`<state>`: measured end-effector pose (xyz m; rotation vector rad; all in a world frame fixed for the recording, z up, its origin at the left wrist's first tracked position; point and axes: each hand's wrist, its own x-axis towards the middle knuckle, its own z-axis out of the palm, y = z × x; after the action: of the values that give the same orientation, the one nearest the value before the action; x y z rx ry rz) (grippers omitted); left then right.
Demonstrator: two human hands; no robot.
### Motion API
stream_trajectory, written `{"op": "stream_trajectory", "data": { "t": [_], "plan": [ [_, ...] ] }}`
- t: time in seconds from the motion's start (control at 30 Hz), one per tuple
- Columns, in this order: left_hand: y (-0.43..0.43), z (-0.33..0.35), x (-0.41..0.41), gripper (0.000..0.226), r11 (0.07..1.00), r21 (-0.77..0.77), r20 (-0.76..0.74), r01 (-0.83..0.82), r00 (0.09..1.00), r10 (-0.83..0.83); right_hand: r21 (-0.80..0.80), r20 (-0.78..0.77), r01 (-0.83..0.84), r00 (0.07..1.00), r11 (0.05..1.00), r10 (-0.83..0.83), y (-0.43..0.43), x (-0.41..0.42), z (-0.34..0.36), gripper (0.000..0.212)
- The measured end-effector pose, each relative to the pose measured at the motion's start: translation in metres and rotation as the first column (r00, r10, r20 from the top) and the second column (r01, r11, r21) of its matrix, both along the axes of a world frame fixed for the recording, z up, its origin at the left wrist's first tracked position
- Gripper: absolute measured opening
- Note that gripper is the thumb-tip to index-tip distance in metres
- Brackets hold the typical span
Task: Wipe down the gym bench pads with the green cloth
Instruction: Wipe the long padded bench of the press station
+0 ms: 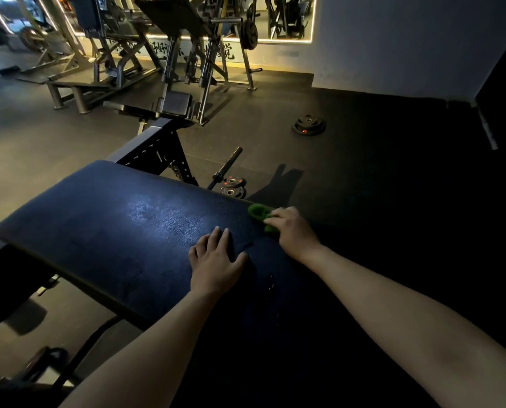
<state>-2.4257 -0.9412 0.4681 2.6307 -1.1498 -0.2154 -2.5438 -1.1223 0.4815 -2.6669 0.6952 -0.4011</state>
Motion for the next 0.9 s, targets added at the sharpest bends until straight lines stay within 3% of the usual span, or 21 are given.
{"op": "stream_trajectory", "data": {
  "t": [0.13,0.2,0.37,0.5,0.6,0.73,0.9],
  "plan": [
    [0.001,0.001,-0.001,0.086,1.000,-0.016,0.005,0.005,1.000,-0.005,0.062,0.011,0.307,0.951,0.950,-0.308,-0.020,-0.014,0.001,0.047],
    [0.000,0.001,-0.002,0.086,1.000,-0.010,0.008,0.000,1.000,0.000,0.095,0.010,0.335,0.941,0.937,-0.338,-0.003,-0.001,0.004,0.046],
    [0.000,0.001,-0.001,0.091,1.000,-0.011,0.007,0.005,1.000,-0.005,0.125,0.034,0.037,0.999,0.991,-0.041,0.062,0.041,0.006,0.046],
    [0.002,0.001,0.000,0.079,1.000,-0.009,0.008,0.017,1.000,-0.017,0.078,0.003,-0.116,0.993,0.990,0.116,0.038,0.022,0.007,0.044],
    [0.002,0.000,0.001,0.076,1.000,-0.026,0.001,0.013,1.000,-0.013,0.041,-0.029,0.074,0.997,0.996,-0.073,-0.011,-0.011,0.005,0.045],
    [0.001,0.001,0.000,0.076,0.999,-0.035,0.001,0.016,1.000,-0.016,0.109,-0.060,0.377,0.926,0.920,-0.372,-0.040,-0.039,0.004,0.046],
    [0.000,0.001,-0.001,0.075,0.999,-0.037,0.001,0.016,1.000,-0.016,0.117,-0.025,0.409,0.912,0.905,-0.409,-0.006,-0.016,0.005,0.045]
  ]
}}
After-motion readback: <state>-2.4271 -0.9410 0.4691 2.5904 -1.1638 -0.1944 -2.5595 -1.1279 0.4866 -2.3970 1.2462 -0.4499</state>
